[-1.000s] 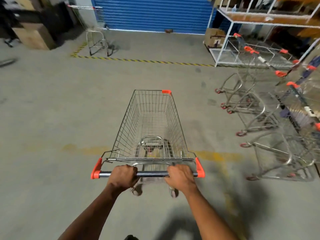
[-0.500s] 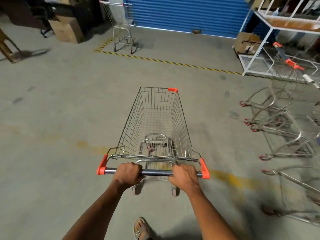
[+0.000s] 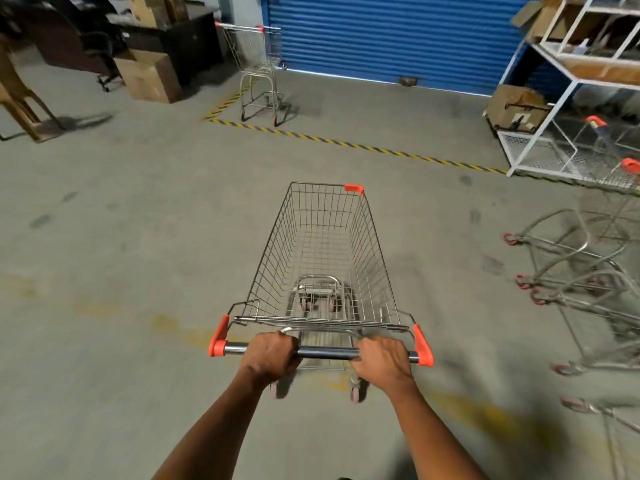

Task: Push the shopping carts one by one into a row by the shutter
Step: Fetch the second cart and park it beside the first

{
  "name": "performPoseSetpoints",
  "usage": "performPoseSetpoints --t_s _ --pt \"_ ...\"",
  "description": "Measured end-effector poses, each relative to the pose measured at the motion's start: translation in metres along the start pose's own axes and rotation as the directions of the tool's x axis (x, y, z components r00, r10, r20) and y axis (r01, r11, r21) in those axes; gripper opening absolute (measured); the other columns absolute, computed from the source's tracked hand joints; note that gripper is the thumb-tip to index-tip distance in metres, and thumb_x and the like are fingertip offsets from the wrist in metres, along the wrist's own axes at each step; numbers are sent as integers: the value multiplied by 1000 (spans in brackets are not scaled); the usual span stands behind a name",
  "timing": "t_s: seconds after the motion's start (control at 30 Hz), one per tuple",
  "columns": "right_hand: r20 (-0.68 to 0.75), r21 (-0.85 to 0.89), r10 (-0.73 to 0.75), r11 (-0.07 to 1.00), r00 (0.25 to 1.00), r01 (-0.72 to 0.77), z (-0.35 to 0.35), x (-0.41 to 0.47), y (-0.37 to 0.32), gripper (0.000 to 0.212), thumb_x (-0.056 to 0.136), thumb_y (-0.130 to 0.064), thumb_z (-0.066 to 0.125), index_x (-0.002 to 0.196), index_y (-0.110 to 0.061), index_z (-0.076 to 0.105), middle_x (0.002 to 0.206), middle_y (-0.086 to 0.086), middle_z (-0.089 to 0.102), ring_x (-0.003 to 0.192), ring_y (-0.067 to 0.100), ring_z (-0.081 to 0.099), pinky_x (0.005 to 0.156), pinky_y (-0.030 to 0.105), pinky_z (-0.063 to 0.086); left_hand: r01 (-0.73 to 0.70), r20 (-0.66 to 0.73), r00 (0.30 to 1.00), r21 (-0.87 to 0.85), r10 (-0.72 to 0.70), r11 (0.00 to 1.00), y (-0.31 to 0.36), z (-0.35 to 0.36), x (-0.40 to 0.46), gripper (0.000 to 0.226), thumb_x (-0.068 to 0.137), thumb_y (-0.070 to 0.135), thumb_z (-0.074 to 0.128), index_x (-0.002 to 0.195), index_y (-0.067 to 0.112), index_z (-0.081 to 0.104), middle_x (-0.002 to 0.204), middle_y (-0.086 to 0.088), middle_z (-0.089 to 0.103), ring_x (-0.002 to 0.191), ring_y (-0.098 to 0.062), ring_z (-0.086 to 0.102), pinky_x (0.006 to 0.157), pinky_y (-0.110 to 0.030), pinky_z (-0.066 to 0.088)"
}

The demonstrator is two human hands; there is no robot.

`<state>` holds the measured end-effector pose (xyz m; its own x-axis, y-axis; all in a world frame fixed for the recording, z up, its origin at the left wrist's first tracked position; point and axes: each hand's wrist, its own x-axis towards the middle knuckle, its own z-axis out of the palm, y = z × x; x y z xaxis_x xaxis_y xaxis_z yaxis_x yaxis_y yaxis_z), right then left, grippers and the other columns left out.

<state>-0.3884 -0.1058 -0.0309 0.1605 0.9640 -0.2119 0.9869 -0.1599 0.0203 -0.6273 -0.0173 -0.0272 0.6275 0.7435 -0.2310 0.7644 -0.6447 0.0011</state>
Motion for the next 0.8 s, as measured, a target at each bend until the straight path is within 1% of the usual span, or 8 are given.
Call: performPoseSetpoints --t_s 0.17,0.33,0.4,0.47,0.5,0.57,0.63,0.8 --pt "-17 -2 -34 999 999 34 -17 82 11 29 85 -41 54 95 -21 71 89 3 73 84 28 72 72 33 50 9 -2 1000 19 -9 1000 -36 -14 76 31 92 51 49 95 23 64 86 1 67 70 -21 59 65 -31 44" --pt "-20 21 -69 997 997 70 -37 175 27 24 86 -39 54 92 -22 69 85 1 69 81 25 70 69 34 47 38 -11 999 8 -38 999 -70 -34 160 33 93 54 49 96 24 64 79 7 55 67 -17 53 64 -29 43" --pt "-7 17 -86 996 996 86 -46 212 35 21 88 -39 54 93 -23 68 82 0 64 82 24 69 71 34 49 52 -9 999 -4 -52 999 -83 -41 194 32 93 54 48 96 26 63 79 8 56 67 -14 53 63 -28 42" --pt "9 16 -98 995 995 98 -56 250 42 21 88 -39 55 94 -23 68 84 1 65 82 24 68 71 34 49 61 -5 998 -18 -61 998 -94 -50 227 32 93 55 48 95 27 63 79 7 60 66 -13 54 62 -27 41" --pt "14 19 -101 995 995 101 -61 269 46 21 88 -39 55 93 -24 67 85 1 66 83 24 69 70 34 48 70 -11 997 -12 -70 997 -100 -53 244 33 93 55 47 94 26 63 80 6 63 65 -14 55 61 -28 43" --pt "23 29 -104 994 994 104 -70 306 53 14 87 -39 54 88 -26 61 81 0 60 83 25 69 69 33 45 79 -20 997 18 -78 997 -112 -61 276 34 92 55 46 92 25 63 81 4 66 65 -16 57 62 -30 50" --pt "30 44 -110 993 993 109 -78 342 59 11 86 -39 55 86 -28 58 79 -1 55 83 25 69 69 33 45 89 -11 996 16 -88 996 -125 -70 307 35 92 56 46 91 25 62 80 4 66 65 -17 59 62 -30 51" --pt "3 28 -133 991 991 133 -91 432 69 20 85 -41 55 89 -24 64 87 2 70 82 25 69 68 34 42 102 -18 995 -1 -102 995 -160 -90 381 34 92 53 47 89 22 63 80 3 67 65 -19 59 60 -28 43"
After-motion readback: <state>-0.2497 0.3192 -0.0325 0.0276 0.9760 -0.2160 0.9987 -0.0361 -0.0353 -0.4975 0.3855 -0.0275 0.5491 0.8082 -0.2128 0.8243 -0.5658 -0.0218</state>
